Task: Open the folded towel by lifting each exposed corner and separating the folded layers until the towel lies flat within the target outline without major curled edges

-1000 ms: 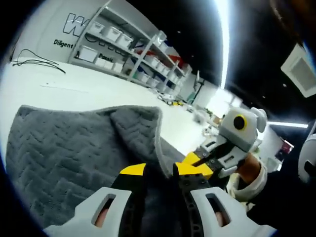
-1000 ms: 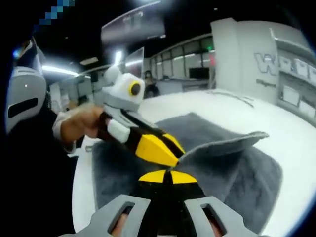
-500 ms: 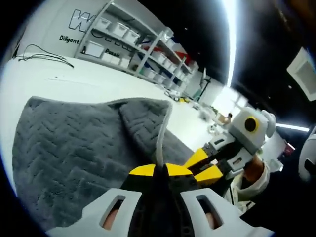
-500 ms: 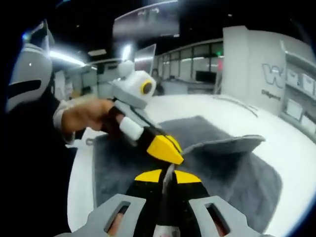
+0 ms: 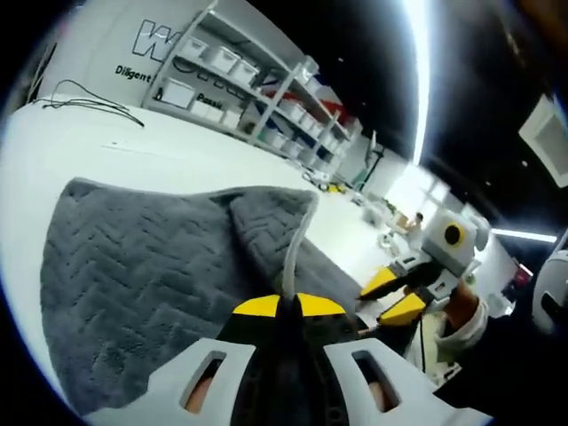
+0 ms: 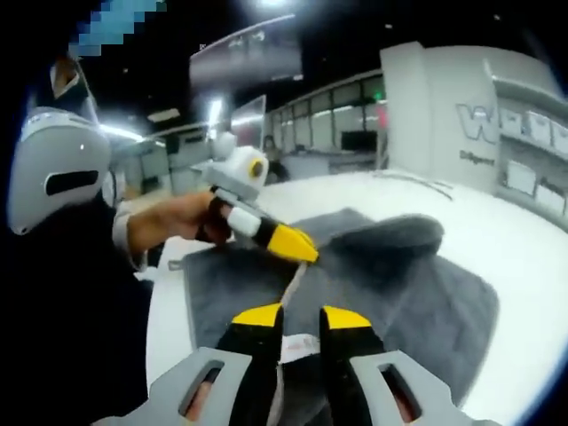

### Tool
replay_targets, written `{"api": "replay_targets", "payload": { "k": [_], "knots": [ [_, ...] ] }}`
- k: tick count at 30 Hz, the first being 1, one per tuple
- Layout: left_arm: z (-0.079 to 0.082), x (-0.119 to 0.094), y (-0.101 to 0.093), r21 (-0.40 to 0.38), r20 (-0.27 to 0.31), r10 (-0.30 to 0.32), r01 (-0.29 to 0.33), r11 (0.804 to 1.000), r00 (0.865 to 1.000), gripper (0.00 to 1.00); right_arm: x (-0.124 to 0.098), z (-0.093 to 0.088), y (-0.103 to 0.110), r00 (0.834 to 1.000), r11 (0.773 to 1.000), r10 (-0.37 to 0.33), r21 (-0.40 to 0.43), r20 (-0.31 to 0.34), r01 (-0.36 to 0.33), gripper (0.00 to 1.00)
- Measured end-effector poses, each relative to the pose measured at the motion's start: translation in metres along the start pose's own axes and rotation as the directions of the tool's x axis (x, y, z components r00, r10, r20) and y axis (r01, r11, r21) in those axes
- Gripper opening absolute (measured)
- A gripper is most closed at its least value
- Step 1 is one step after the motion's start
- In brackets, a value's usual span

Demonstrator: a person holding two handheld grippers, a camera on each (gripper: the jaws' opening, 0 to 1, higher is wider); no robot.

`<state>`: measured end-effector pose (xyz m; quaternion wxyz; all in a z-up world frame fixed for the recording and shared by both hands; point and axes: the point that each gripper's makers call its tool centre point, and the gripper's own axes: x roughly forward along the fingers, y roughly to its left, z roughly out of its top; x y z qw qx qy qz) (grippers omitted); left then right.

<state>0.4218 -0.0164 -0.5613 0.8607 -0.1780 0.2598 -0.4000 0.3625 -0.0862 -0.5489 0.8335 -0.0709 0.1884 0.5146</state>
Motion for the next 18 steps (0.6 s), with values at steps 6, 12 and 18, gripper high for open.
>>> {"api": "replay_targets", "payload": {
  "k": [6, 12, 18],
  "knots": [
    [0.003, -0.003, 0.004, 0.003, 0.011, 0.014, -0.014, 1.0, 1.0, 0.05, -0.017, -0.007, 0.013, 0.999, 1.0, 0.03, -0.002, -0.025, -0.03, 0.16],
    [0.005, -0.008, 0.008, 0.003, 0.026, 0.031, -0.031, 1.0, 0.999, 0.05, -0.028, -0.02, 0.024, 0.997, 0.999, 0.051, -0.004, -0.063, -0.051, 0.14],
    [0.011, -0.015, 0.019, 0.0, 0.04, 0.05, -0.05, 0.999, 0.998, 0.05, -0.031, -0.014, 0.03, 0.997, 0.998, 0.065, -0.012, -0.043, -0.065, 0.06]
  ]
}}
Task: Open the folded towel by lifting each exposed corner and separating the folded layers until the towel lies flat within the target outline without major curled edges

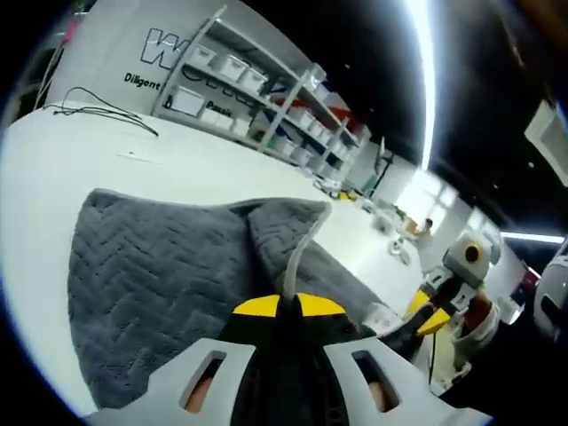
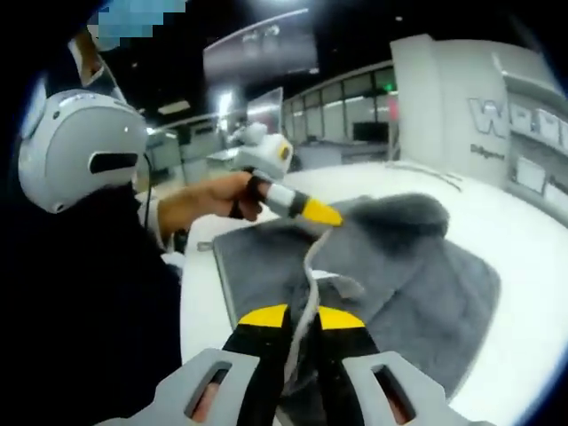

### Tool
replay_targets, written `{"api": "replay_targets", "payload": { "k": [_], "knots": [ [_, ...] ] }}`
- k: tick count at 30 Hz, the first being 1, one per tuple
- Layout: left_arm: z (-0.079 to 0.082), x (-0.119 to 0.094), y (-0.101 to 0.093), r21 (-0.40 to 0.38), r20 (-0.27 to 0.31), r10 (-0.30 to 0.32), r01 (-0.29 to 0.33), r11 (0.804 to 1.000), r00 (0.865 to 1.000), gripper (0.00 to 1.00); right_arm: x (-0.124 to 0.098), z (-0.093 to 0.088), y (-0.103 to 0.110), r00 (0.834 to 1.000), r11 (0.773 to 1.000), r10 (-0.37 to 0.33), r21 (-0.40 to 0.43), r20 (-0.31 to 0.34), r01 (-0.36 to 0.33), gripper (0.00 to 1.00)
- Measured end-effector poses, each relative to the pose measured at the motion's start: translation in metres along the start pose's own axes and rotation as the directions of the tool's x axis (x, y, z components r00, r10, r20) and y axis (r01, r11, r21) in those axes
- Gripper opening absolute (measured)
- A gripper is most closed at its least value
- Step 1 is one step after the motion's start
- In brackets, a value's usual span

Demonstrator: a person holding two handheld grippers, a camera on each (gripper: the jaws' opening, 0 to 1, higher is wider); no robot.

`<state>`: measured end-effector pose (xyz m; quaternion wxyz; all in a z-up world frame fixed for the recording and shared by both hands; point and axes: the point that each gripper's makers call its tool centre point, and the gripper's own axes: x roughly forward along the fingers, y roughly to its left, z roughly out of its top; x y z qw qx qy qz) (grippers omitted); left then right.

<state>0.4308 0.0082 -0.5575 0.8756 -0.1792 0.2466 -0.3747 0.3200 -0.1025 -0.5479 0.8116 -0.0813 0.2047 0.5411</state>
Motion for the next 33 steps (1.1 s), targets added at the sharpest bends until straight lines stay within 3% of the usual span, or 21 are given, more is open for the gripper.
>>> {"api": "replay_targets", "payload": {
  "k": [4, 23, 33],
  "knots": [
    [0.005, -0.004, 0.007, -0.003, 0.01, 0.011, -0.011, 1.0, 1.0, 0.05, 0.004, 0.011, 0.007, 0.999, 0.999, 0.03, -0.016, 0.033, -0.03, 0.01],
    [0.025, -0.02, 0.029, 0.02, 0.037, 0.056, -0.057, 0.998, 0.998, 0.05, 0.053, 0.042, 0.048, 0.981, 0.98, 0.18, -0.098, 0.074, -0.172, 0.01],
    [0.033, -0.025, 0.037, 0.036, 0.04, 0.066, -0.068, 0.997, 0.997, 0.04, 0.068, 0.052, 0.058, 0.974, 0.972, 0.21, -0.123, 0.088, -0.199, 0.01]
  ]
}}
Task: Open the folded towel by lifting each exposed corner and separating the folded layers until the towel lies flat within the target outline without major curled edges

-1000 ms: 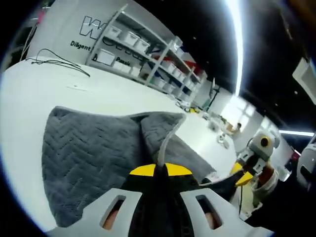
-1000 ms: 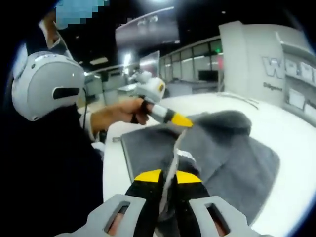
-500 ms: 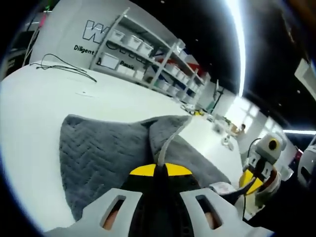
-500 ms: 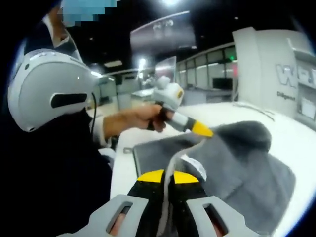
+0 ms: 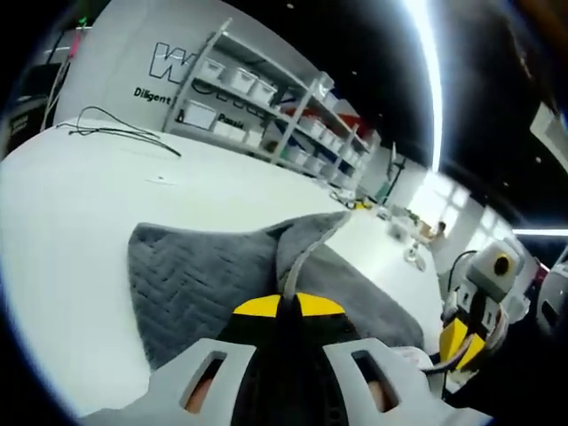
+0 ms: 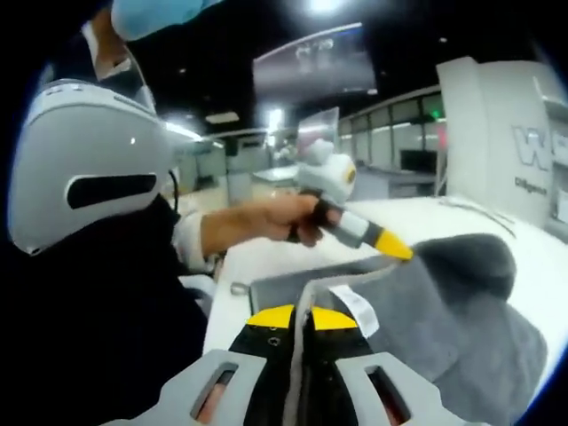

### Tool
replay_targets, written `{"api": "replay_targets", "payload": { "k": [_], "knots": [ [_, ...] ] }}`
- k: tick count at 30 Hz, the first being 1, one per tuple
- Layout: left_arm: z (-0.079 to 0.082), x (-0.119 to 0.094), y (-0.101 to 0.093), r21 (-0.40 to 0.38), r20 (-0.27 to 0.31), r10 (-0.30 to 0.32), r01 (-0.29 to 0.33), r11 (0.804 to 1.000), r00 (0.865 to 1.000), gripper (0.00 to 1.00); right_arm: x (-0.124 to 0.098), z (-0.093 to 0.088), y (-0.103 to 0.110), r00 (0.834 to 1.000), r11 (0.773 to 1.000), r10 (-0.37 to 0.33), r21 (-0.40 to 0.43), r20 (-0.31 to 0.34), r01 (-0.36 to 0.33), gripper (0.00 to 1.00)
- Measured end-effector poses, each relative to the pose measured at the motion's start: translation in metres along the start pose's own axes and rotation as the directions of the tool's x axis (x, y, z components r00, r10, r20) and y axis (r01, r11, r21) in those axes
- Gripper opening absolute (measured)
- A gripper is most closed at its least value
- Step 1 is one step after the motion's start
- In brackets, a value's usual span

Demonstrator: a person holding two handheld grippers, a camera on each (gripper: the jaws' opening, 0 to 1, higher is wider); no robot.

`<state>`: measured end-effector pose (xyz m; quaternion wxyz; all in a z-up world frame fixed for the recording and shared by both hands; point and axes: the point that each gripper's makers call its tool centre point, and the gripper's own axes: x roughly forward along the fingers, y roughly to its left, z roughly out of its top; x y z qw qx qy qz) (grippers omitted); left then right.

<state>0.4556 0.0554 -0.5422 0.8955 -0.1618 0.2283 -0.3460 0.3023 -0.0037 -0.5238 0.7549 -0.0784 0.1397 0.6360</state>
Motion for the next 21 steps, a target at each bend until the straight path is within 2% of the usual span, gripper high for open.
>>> {"api": "replay_targets", "payload": {
  "k": [7, 21],
  "knots": [
    [0.004, -0.002, 0.008, 0.013, -0.003, 0.01, -0.01, 1.0, 1.0, 0.04, 0.018, 0.006, 0.004, 1.0, 1.0, 0.019, -0.02, 0.009, -0.019, 0.01],
    [0.006, -0.013, 0.028, 0.019, -0.002, 0.039, -0.039, 0.999, 0.999, 0.03, 0.048, 0.006, 0.013, 0.998, 0.997, 0.06, -0.055, -0.011, -0.061, 0.03]
  ]
}}
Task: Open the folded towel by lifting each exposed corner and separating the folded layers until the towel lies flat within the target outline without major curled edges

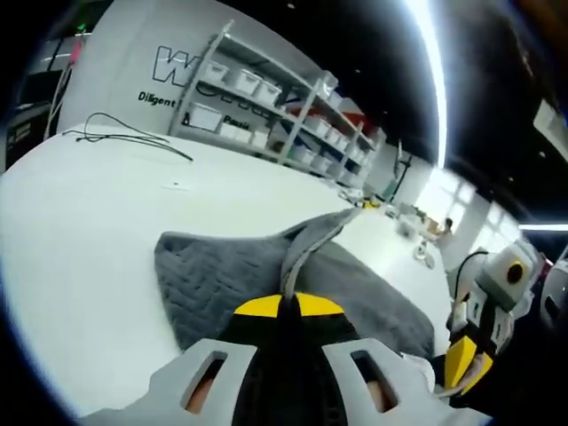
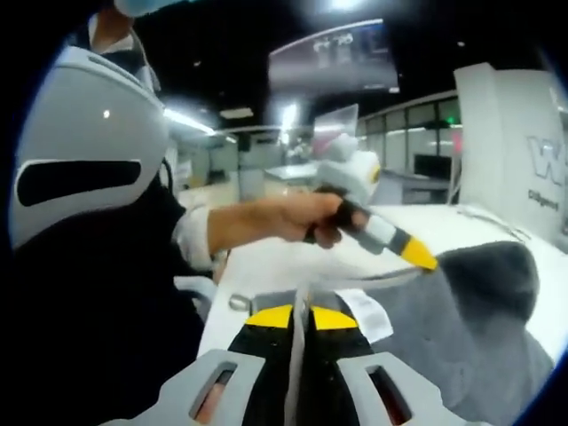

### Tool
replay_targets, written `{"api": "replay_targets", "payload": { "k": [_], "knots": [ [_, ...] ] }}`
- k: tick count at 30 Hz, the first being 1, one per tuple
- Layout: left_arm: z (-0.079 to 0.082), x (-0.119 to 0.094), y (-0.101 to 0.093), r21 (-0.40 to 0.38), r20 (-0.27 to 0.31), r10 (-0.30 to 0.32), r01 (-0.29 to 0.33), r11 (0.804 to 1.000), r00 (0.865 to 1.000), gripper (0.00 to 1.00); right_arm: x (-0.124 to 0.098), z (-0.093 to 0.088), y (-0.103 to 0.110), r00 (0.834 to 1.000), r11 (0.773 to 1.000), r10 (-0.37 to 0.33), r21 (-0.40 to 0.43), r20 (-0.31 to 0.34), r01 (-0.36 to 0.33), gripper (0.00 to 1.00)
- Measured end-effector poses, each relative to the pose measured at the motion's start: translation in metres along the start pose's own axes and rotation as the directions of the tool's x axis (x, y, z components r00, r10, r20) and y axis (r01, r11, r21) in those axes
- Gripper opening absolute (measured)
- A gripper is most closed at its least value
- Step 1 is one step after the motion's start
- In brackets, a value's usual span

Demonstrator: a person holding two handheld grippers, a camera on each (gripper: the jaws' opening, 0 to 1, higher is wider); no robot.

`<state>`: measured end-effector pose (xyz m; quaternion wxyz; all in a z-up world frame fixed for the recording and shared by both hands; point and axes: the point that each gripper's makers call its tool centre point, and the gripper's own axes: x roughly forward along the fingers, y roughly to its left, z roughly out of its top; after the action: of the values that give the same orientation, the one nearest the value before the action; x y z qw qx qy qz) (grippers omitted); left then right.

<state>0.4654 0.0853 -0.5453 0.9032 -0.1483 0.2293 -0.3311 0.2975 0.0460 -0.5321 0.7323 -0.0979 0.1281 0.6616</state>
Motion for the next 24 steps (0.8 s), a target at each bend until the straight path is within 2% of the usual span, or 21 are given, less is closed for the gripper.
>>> {"api": "replay_targets", "payload": {
  "k": [24],
  "knots": [
    [-0.003, -0.021, 0.036, -0.034, 0.015, 0.056, -0.055, 0.998, 0.998, 0.03, 0.039, -0.006, 0.015, 0.996, 0.996, 0.087, -0.017, -0.033, -0.088, 0.05]
  ]
}}
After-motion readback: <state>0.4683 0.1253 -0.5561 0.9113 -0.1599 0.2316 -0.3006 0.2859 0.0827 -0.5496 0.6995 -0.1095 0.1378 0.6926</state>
